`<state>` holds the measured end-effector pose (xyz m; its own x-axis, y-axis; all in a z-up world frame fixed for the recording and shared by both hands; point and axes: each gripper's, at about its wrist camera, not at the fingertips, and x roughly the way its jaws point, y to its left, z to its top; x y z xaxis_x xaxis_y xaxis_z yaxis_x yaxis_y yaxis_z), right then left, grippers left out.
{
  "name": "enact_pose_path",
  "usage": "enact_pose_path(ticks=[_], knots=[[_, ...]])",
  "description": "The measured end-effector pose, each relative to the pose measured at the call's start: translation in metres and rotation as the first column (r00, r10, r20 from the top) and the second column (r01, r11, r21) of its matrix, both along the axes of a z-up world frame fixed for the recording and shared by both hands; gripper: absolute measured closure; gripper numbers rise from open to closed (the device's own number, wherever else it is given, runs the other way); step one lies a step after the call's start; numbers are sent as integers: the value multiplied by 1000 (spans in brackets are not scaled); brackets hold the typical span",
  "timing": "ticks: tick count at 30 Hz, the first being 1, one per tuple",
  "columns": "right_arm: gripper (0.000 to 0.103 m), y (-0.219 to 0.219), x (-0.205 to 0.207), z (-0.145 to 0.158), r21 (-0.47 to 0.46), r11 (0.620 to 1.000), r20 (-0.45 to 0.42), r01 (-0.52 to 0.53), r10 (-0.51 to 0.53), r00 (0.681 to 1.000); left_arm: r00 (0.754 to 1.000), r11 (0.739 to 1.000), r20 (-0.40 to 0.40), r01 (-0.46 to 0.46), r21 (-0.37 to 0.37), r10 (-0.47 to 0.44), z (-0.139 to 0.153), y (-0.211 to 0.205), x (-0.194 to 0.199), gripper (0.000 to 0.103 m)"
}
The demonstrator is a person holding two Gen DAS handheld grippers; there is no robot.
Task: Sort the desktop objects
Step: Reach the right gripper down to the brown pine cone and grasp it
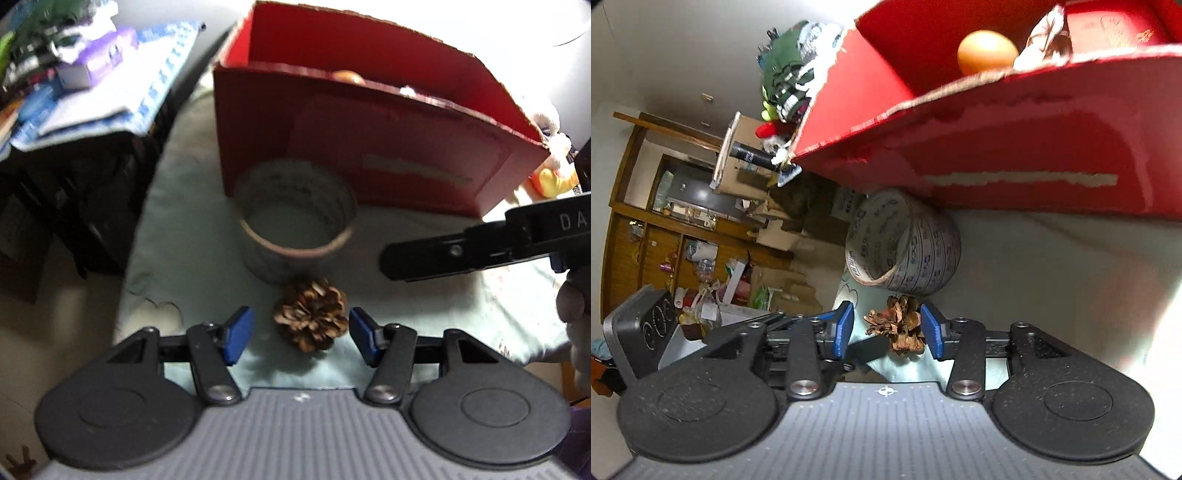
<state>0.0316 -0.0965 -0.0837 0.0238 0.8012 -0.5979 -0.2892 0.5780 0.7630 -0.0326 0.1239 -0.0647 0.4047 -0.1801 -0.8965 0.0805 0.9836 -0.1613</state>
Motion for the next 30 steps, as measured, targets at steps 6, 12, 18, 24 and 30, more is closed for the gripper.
enact_pose_path(ticks=[6, 12, 18, 24, 30], knots=[[54, 10, 4, -10, -4, 1000, -48, -21, 21, 999, 999, 1000, -32, 2, -23, -3, -14, -3, 5, 46], [53, 16, 7, -20, -17, 999, -83, -36, 35, 996, 999, 998, -52, -4, -67, 1, -21, -1, 9, 46], [53, 18, 12, -27, -30, 998, -106, -50, 46, 993, 997, 996, -74, -26, -84, 20, -28, 3, 13, 49], [60, 17, 12, -32, -17, 998, -138, -68, 65, 988, 998, 998, -70, -5, -70, 0, -27, -5, 12, 51], [63, 1, 10, -29, -25, 999, -117, -46, 43, 992, 997, 997, -60, 46, -59, -50, -20, -23, 14, 51]])
